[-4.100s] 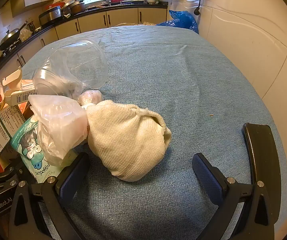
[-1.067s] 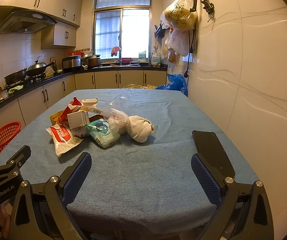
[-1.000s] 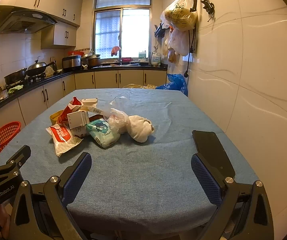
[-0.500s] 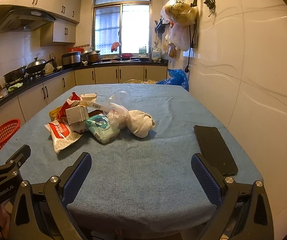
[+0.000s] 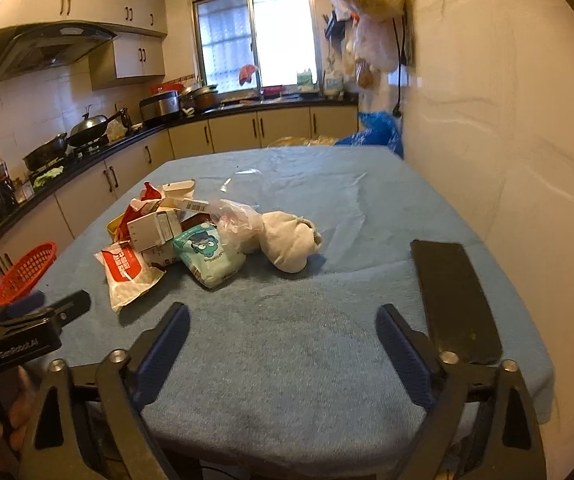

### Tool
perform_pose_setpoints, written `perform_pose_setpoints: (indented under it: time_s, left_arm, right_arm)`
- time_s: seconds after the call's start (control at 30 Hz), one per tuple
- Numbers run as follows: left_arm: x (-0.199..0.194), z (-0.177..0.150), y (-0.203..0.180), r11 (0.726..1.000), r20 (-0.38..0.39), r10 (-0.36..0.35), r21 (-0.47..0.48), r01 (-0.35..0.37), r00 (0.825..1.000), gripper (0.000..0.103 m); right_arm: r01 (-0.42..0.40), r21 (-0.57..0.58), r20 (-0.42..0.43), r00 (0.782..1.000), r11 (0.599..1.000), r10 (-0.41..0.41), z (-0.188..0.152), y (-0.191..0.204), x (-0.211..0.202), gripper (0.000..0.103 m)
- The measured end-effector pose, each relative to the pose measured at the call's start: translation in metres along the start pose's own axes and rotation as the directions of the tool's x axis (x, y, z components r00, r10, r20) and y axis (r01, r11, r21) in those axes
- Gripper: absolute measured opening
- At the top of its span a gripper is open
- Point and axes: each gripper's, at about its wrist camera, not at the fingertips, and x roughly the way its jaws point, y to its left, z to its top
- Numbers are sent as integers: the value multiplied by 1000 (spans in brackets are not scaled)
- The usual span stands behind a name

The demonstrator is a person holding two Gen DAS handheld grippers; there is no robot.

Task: Collect trash
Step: 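Grasp the red-and-white snack bag with the left tool while the right tool grasps the white medicine box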

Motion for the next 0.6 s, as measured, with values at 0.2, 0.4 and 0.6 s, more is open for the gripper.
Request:
perform_pose_setpoints:
  time_s: [0.2,0.4,0.6]
  left_arm:
    - [28,16,-4,998,-62,-52,-32,50,997,101]
    - [61,28,-4,994,-139,-89,-79,78,986,83]
    - [80,30,-7,991,-150,-111,-97,97,982,73]
  right_arm:
    - [-33,47,-46,998,998,35,12,-20,17,81]
    - [-57,44,-42,997,997,59,21,-20,23,80]
    - [-85,44,-40,995,995,87,26,-17,29,80]
